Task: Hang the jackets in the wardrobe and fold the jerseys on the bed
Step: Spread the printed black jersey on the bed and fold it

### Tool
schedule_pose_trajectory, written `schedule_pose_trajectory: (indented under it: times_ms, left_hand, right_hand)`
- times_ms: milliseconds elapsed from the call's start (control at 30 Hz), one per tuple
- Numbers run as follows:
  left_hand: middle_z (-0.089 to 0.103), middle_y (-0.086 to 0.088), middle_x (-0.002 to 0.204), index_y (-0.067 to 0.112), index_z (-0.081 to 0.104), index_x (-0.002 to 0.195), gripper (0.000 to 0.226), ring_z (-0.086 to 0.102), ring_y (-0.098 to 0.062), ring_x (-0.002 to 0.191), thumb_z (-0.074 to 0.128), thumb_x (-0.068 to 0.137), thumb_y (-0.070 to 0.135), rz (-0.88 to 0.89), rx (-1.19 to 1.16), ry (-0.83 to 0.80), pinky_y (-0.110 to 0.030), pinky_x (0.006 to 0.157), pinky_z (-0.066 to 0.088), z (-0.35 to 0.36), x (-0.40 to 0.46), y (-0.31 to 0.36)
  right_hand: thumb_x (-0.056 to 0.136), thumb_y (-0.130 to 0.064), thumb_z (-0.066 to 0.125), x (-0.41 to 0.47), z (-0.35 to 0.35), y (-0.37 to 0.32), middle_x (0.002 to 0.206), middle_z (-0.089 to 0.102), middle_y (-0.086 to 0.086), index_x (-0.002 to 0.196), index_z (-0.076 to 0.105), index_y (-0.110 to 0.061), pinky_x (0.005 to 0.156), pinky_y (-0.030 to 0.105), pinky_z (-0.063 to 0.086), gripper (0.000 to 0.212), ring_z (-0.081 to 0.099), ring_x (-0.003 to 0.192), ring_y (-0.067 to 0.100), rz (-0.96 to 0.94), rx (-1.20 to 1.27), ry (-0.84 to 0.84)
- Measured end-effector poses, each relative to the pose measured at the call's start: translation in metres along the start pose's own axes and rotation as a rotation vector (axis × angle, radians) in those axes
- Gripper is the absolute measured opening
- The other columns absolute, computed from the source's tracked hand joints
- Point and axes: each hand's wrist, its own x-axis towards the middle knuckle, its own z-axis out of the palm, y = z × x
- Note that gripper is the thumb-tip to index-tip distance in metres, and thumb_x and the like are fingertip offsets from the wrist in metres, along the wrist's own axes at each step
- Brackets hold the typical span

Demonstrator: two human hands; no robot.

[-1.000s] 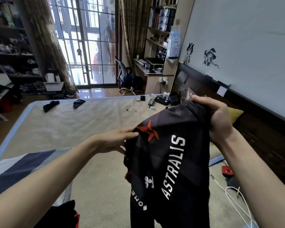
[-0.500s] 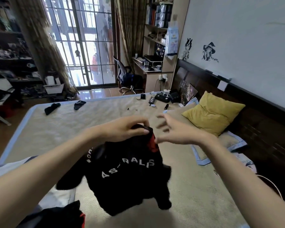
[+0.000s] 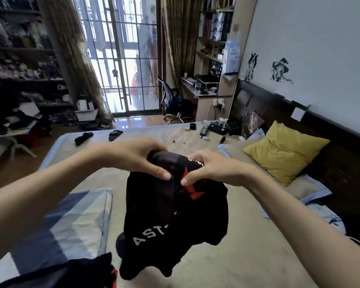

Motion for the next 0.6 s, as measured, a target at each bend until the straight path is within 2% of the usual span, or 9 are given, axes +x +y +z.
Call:
schedule_pose_trajectory:
  times_ms: [100, 167, 267, 300, 333, 367, 433, 533, 600]
  left_hand:
    - [0.077, 0.004, 0.083, 0.015, 0.072, 0.096, 0.034, 0.073, -0.011, 0.078, 0.084, 0.08, 0.043, -0.152, 0.087, -0.232, -0.028, 0.07, 0.058, 0.014, -0.006, -0.017]
    - [0.07, 0.012, 0.074, 0.015, 0.071, 0.089, 0.032, 0.066, -0.004, 0.068, 0.081, 0.083, 0.045, -0.178, 0.156, -0.324, -0.02, 0.065, 0.052, 0.019, -0.011, -0.025]
    - [0.077, 0.003, 0.085, 0.012, 0.075, 0.095, 0.025, 0.072, -0.008, 0.078, 0.082, 0.085, 0.034, -0.168, 0.021, -0.271, -0.02, 0.072, 0.054, 0.012, -0.02, -0.029]
    - [0.078, -0.001, 0.088, 0.014, 0.075, 0.096, 0.02, 0.072, -0.011, 0.082, 0.083, 0.085, 0.029, -0.141, -0.033, -0.231, -0.022, 0.074, 0.054, 0.008, -0.022, -0.028]
    - [0.076, -0.003, 0.087, 0.017, 0.074, 0.092, 0.015, 0.071, -0.012, 0.081, 0.083, 0.084, 0.024, -0.106, -0.081, -0.184, -0.023, 0.073, 0.054, 0.004, -0.024, -0.026]
    - [0.073, -0.001, 0.081, 0.02, 0.072, 0.087, 0.012, 0.068, -0.011, 0.078, 0.083, 0.083, 0.019, -0.067, -0.13, -0.13, -0.023, 0.069, 0.051, 0.001, -0.025, -0.025]
    - [0.064, 0.004, 0.071, 0.021, 0.066, 0.076, 0.022, 0.061, -0.008, 0.069, 0.081, 0.082, 0.006, 0.005, -0.249, -0.046, -0.017, 0.062, 0.046, -0.003, -0.024, -0.019]
    - [0.06, 0.004, 0.066, 0.016, 0.063, 0.071, 0.027, 0.057, -0.007, 0.062, 0.077, 0.081, -0.006, 0.08, -0.38, -0.027, -0.014, 0.057, 0.045, -0.007, -0.021, -0.002]
    - [0.062, 0.0, 0.069, 0.01, 0.063, 0.076, 0.022, 0.058, -0.008, 0.064, 0.076, 0.081, -0.007, 0.119, -0.402, -0.034, -0.014, 0.058, 0.047, -0.01, -0.019, 0.012]
  right_hand:
    - [0.089, -0.038, 0.076, -0.006, 0.0, -0.013, 0.069, 0.05, 0.0, 0.076, 0.062, -0.012, 0.06, 0.023, 0.037, 0.032, 0.049, 0.062, 0.012, 0.013, -0.184, 0.014]
    - [0.088, -0.054, 0.072, -0.008, -0.001, -0.014, 0.071, 0.045, -0.001, 0.076, 0.06, -0.008, 0.066, 0.031, 0.031, 0.05, 0.044, 0.066, 0.011, 0.016, -0.307, 0.025]
    - [0.083, -0.072, 0.065, -0.014, -0.002, -0.011, 0.077, 0.038, 0.004, 0.082, 0.053, -0.002, 0.07, 0.042, 0.028, 0.071, 0.039, 0.07, 0.02, 0.053, -0.388, -0.007]
    - [0.082, -0.076, 0.063, -0.017, -0.003, -0.011, 0.079, 0.042, 0.005, 0.089, 0.056, -0.002, 0.072, 0.043, 0.032, 0.074, 0.043, 0.073, 0.021, 0.08, -0.4, -0.018]
    - [0.083, -0.075, 0.062, -0.02, -0.006, -0.009, 0.087, 0.054, 0.003, 0.1, 0.063, -0.008, 0.078, 0.04, 0.039, 0.07, 0.053, 0.082, 0.019, 0.105, -0.4, -0.023]
    - [0.086, -0.069, 0.063, -0.023, -0.007, -0.008, 0.105, 0.064, -0.005, 0.116, 0.066, -0.019, 0.089, 0.034, 0.045, 0.058, 0.061, 0.099, 0.013, 0.13, -0.38, -0.024]
    - [0.093, -0.047, 0.069, -0.03, -0.008, -0.01, 0.136, 0.06, -0.018, 0.14, 0.056, -0.034, 0.107, 0.024, 0.041, 0.051, 0.054, 0.128, 0.001, 0.141, -0.26, -0.069]
    - [0.093, -0.016, 0.072, -0.033, -0.008, -0.008, 0.135, 0.067, 0.003, 0.142, 0.055, -0.022, 0.108, 0.029, 0.047, 0.052, 0.062, 0.127, 0.015, 0.055, -0.013, -0.155]
    - [0.088, -0.008, 0.073, -0.031, -0.002, -0.009, 0.132, 0.066, 0.014, 0.137, 0.057, -0.016, 0.102, 0.03, 0.05, 0.053, 0.064, 0.122, 0.022, -0.042, 0.128, -0.115]
